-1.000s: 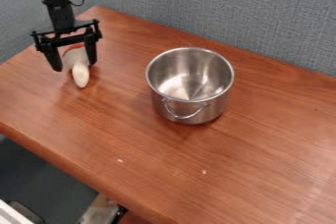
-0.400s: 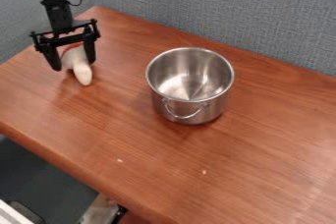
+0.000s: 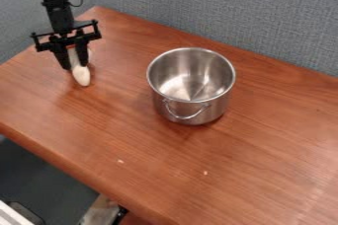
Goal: Put the mushroom in the metal pot
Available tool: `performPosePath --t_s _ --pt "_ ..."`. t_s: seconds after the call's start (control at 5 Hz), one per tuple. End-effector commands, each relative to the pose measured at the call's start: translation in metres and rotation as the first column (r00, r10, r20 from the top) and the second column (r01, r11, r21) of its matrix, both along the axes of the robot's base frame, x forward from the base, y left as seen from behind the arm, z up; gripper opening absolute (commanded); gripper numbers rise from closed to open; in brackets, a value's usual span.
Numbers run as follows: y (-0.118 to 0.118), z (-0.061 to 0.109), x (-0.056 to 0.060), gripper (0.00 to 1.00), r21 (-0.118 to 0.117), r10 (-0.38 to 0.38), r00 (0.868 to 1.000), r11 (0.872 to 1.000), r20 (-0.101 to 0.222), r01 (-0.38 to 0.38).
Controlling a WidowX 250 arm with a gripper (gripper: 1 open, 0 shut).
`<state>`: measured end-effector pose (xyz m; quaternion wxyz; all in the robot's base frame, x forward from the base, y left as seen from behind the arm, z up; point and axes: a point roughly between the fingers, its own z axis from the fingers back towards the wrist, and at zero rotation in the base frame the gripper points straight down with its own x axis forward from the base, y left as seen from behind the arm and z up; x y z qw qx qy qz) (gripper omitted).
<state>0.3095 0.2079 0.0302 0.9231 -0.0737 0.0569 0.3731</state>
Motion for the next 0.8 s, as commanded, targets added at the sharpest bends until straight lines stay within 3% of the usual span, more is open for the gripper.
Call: performPosePath --t_s 0.0,0.6 --pt "-0.002 0.027 0.003 0.0 0.016 -0.02 0.998 1.0 0.051 0.019" --pt "-0.023 0.059 0.004 0.0 -0.01 -0.107 0.991 0.994 0.081 0.108"
